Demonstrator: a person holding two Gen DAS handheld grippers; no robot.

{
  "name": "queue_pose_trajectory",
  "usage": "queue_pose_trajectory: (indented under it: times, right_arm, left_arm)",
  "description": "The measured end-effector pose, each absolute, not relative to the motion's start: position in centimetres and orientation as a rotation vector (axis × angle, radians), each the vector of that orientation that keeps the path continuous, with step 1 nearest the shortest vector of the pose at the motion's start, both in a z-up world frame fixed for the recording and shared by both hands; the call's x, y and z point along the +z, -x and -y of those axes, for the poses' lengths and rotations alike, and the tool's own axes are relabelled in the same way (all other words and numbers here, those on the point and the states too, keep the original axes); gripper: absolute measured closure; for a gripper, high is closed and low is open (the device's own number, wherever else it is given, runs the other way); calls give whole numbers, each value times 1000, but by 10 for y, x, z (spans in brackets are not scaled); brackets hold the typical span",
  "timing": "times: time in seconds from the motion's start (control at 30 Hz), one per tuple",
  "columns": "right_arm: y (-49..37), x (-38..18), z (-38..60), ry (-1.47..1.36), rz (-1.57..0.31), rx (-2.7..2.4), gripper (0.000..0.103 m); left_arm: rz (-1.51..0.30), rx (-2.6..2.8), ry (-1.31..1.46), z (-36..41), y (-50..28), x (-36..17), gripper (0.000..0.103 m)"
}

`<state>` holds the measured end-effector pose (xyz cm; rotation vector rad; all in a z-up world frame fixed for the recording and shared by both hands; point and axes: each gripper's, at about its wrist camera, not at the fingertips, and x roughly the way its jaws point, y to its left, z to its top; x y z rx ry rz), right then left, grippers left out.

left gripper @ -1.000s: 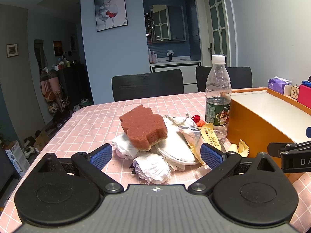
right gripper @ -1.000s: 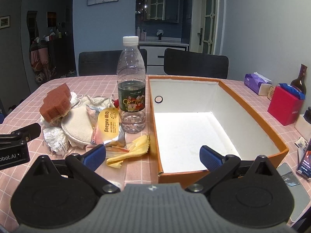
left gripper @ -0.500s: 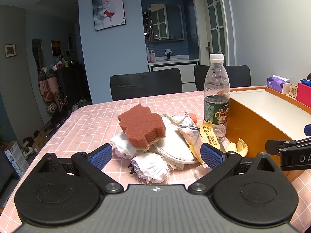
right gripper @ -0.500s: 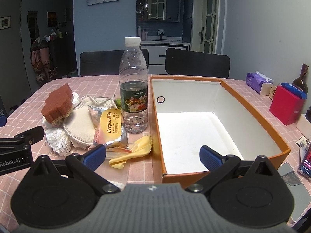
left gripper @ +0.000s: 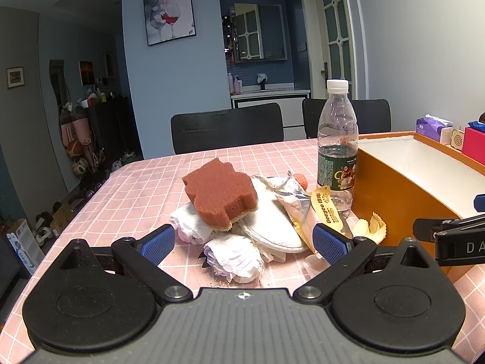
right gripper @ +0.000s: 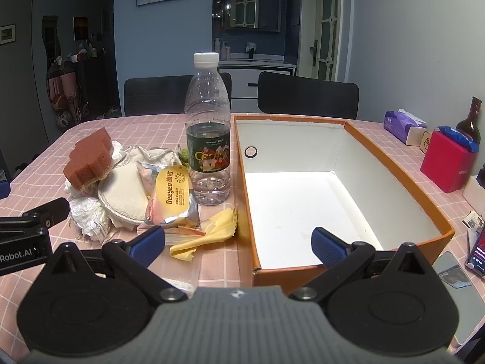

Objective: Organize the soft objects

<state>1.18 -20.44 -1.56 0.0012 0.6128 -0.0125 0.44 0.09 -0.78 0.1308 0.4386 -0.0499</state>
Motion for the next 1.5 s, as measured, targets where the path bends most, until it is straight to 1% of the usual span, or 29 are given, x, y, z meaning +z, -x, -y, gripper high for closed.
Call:
queue_pose_trajectory:
  times: [1.27, 1.5]
  right_arm:
    - [-9, -15, 200, 14, -614, -9, 2]
    - [-6, -16, 196, 40, -556, 41, 2]
  left_arm:
    - [-450, -47, -117, -7, -3, -11, 0]
    - [-470, -103, -90, -15, -1, -12, 0]
